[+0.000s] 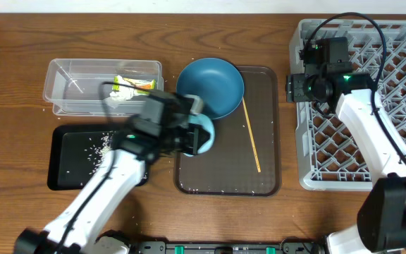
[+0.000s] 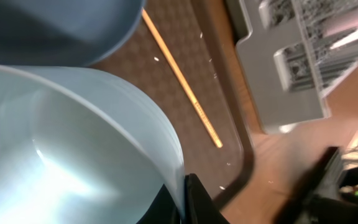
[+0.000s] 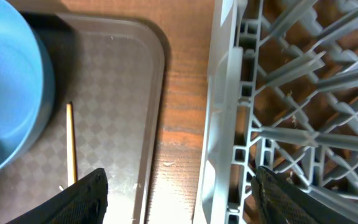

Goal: Sort waste into correct bins and load items into the dishwasher rack
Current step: 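Carry the empty white bowl back and set it on the brown tray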

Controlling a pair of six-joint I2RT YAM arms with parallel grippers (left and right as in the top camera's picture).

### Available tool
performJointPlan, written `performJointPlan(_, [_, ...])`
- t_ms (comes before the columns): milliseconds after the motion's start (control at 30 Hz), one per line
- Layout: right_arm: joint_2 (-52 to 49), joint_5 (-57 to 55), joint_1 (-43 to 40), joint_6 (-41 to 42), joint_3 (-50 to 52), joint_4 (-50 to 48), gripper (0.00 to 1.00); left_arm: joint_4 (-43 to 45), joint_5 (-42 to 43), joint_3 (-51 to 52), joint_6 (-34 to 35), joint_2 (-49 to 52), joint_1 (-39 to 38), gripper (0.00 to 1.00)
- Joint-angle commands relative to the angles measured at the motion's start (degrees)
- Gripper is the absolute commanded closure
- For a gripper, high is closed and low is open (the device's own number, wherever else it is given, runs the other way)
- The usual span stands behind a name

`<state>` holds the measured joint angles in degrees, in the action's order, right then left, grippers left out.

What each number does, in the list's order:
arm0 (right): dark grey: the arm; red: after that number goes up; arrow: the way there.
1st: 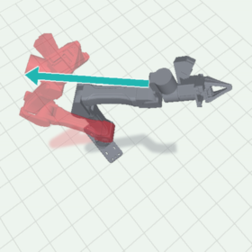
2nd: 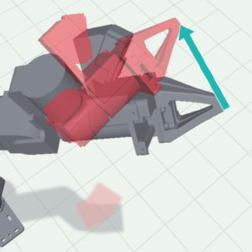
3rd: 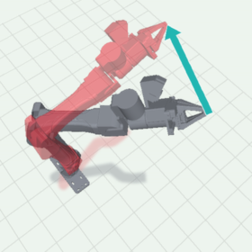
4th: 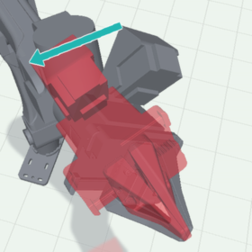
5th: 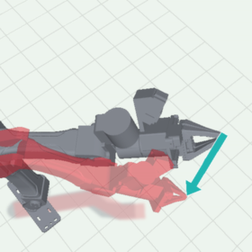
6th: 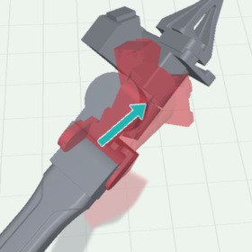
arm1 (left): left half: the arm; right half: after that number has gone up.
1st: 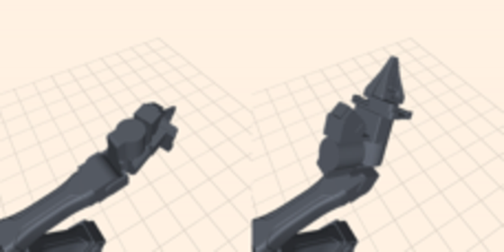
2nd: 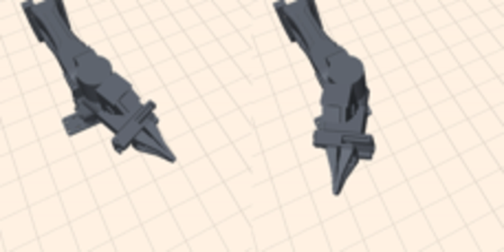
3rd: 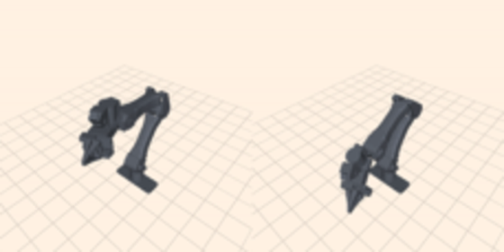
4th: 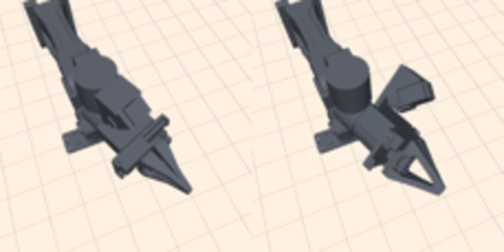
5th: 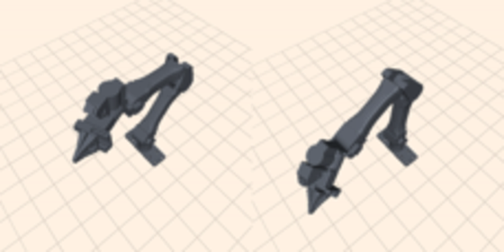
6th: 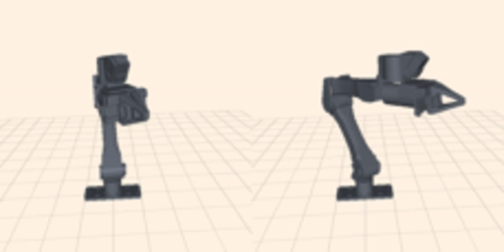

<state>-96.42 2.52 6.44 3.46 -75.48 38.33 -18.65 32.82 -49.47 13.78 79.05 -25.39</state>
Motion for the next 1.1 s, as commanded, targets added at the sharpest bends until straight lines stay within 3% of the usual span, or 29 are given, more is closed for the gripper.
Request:
performJointPlan(0, [2.9, -0.6, -0.9, 0.1, -0.6, -0.1, 0.26, 2.6, -6.9, -1.0, 1.8, 3.9, -3.9, 0.94])
performJointPlan(333, [3.1, -0.6, -0.9, 0.1, -0.6, 0.3, 0.25, 11.1, -7.0, -1.0, 3.1, 12.4, -9.8, 0.93])
performJointPlan(433, [3.1, -0.6, -0.7, 0.1, -0.6, 0.4, 0.23, 11.3, -7.0, -1.0, 3.1, 12.4, -9.8, 0.83])
performJointPlan(500, [3.1, -0.6, -0.7, 0.1, -0.6, 0.5, 0.23, 11.5, -7.0, -1.0, 3.1, 12.4, -9.7, 0.83])
performJointPlan(567, [3.1, -0.5, -0.7, 0.1, -0.6, 1.0, 0.22, 11.5, -7.0, -1.0, 3.1, 12.3, -9.7, 0.70])
performJointPlan(733, [3.1, 1.2, -0.7, -0.4, -0.6, 2.5, 0.21, 11.0, -7.0, -1.1, 3.0, 10.5, -9.2, 0.70])
performJointPlan(1067, [3.0, 20.4, 0.8, -10.2, -0.6, 2.6, 0.22, -1.8, -8.9, -1.1, 3.0, -1.8, 3.8, 0.70])
